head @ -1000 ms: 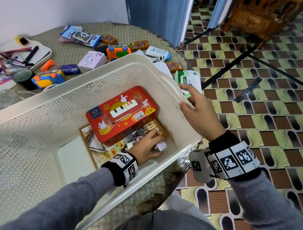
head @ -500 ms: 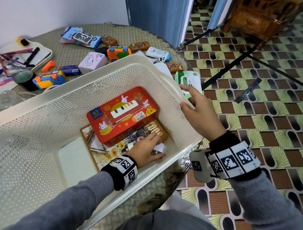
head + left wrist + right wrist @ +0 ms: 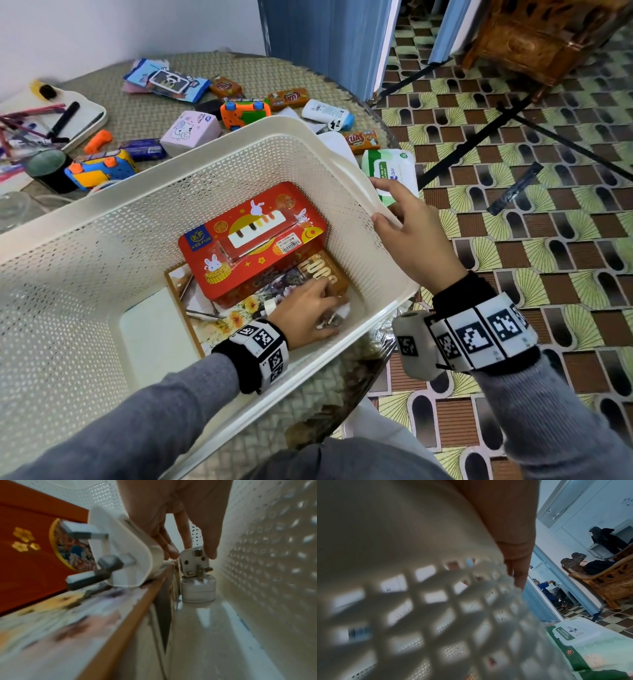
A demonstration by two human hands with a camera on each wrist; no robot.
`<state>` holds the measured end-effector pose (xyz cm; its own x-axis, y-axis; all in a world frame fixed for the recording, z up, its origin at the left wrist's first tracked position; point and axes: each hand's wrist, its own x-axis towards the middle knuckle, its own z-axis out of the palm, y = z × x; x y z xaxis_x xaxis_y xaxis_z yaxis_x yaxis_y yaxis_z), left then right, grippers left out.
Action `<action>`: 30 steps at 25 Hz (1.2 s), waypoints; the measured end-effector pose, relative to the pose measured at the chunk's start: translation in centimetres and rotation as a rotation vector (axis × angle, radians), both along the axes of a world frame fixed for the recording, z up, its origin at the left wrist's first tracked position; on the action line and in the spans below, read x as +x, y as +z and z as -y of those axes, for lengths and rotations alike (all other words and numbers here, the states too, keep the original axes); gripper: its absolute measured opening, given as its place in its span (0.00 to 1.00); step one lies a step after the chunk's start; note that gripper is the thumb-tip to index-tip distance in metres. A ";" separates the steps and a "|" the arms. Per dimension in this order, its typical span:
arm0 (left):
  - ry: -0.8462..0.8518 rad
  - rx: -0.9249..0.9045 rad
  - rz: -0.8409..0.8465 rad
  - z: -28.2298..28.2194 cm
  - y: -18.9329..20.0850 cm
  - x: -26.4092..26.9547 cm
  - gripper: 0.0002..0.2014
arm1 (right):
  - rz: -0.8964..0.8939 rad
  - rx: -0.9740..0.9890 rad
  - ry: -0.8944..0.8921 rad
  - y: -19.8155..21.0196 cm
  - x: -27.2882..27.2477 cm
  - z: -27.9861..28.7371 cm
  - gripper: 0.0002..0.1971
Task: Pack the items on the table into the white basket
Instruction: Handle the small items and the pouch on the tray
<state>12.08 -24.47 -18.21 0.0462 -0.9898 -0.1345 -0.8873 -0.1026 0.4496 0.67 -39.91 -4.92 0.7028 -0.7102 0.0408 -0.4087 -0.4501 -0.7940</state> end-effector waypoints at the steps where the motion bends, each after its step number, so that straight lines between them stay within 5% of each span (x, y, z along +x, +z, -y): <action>1: -0.019 0.019 0.013 -0.3 -0.1 0.1 0.22 | 0.000 -0.001 -0.001 0.0 0.0 0.0 0.23; 16: -0.151 -0.081 0.034 3.0 0.0 -0.6 0.26 | 0.003 -0.020 0.001 0.1 -0.2 0.1 0.23; 24: -0.072 0.027 -0.044 3.1 -0.2 -0.4 0.30 | 0.012 0.009 0.009 0.1 -0.1 0.1 0.23; 30: 0.077 0.027 -0.148 0.6 3.9 1.9 0.35 | 0.020 0.046 0.010 0.1 -0.3 0.2 0.24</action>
